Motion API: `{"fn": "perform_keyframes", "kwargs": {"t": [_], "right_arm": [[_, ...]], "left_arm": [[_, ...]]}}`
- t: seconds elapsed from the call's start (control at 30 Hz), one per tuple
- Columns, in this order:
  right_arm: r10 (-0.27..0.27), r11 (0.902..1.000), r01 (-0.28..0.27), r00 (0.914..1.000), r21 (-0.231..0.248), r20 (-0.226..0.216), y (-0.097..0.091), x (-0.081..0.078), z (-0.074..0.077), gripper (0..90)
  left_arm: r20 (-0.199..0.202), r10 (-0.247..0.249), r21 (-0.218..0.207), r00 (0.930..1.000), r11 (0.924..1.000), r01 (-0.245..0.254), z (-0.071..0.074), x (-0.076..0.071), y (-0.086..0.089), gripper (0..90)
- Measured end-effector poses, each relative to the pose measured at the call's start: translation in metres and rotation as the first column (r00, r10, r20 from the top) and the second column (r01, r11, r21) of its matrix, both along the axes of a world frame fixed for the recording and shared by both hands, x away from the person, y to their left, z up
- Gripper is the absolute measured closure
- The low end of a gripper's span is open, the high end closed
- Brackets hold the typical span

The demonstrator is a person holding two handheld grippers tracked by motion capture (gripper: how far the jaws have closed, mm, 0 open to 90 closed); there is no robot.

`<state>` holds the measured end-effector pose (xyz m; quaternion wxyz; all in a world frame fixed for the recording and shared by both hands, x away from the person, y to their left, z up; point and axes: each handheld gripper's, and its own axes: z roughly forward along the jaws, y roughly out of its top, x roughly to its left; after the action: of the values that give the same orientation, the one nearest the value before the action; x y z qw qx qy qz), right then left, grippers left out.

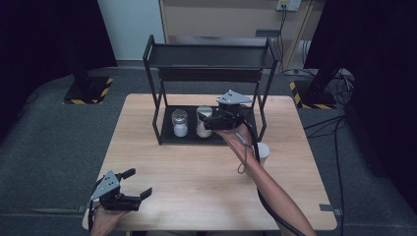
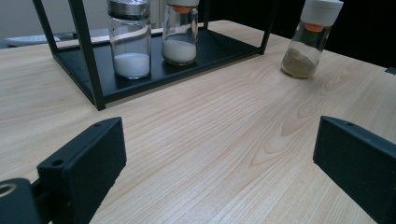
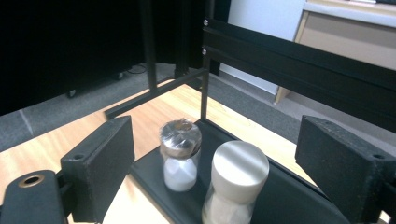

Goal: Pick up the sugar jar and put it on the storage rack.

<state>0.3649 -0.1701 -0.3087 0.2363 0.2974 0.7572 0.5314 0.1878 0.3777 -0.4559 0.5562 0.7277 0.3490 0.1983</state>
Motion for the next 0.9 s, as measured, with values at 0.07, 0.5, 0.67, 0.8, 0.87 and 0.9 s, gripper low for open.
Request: {"fn": "perform_keyframes", "kwargs": {"t": [0.07,0.5,0.67,0.8,0.87,0.9], "right_arm": [[0.013,0.9999,-0.013,0.9999,0.006,0.001,-0.008,-0.007,0.003,11.9],[0.029,0.9996,-0.029,0.999,0.002,0.034,-0.062,-0.058,0.009,11.6],[0.043,0.9989,-0.043,0.9984,0.015,0.036,-0.085,-0.074,0.004,11.5],[0.048,0.9986,-0.049,0.9979,0.019,0.043,-0.103,-0.089,-0.002,11.6],[0.047,0.9986,-0.048,0.9979,0.022,0.045,-0.111,-0.097,-0.006,11.6],[0.046,0.9986,-0.047,0.9979,0.022,0.047,-0.113,-0.099,-0.007,11.5]], "left_arm": [[0.0,0.0,-0.001,1.0,1.0,0.0,0.0,0.0,0.0,1.4],[-0.001,-0.001,-0.002,1.0,1.0,0.001,0.0,0.0,0.0,1.4],[-0.002,-0.003,-0.002,1.0,1.0,0.003,0.0,0.0,0.0,1.4],[-0.001,-0.006,-0.003,1.0,1.0,0.006,0.0,0.0,0.0,1.4],[-0.001,-0.007,-0.003,1.0,1.0,0.007,0.0,0.0,0.0,1.4],[-0.001,-0.008,-0.004,1.0,1.0,0.008,0.0,0.0,0.0,1.4]]}}
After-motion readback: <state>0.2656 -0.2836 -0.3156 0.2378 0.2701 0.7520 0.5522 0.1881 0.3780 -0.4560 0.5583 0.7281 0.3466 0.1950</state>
